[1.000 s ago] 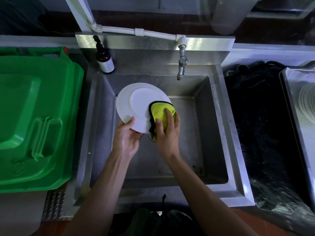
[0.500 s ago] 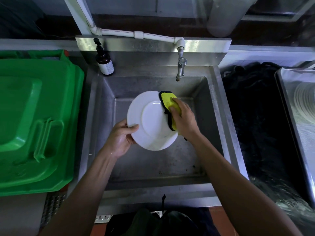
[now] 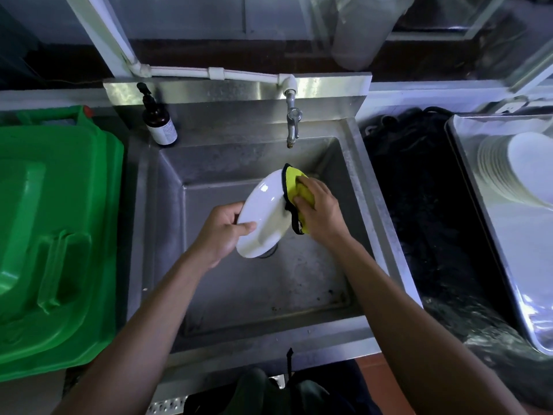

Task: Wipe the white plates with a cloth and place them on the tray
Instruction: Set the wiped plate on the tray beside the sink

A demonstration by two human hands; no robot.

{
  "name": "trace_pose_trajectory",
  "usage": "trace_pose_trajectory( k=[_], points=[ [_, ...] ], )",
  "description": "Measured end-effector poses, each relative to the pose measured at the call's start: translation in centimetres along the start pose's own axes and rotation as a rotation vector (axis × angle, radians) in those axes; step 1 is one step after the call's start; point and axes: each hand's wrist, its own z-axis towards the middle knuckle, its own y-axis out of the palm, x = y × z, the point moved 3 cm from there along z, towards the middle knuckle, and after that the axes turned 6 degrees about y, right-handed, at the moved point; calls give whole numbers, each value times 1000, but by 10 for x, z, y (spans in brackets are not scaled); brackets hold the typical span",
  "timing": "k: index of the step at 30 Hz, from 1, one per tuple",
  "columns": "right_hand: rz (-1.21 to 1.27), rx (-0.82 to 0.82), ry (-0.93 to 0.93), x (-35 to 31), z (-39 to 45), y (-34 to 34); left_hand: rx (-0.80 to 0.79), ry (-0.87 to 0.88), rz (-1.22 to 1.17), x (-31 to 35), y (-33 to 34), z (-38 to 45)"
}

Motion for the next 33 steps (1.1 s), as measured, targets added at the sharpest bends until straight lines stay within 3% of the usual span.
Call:
trace_pose_trajectory(
  k=[7,15,22,33],
  points=[
    [-59,73,0,13,-16,-53,-15,190,394,31,46,29],
    [-21,210,80,54,-41,-143,-57,672,875,97,115,54],
    [-38,290,96,102,-61,-227,-170,1073,1092,138,211,82],
    [-3,369,143,197,-104,-363,-290,1166,1211,178,415,114]
  ],
)
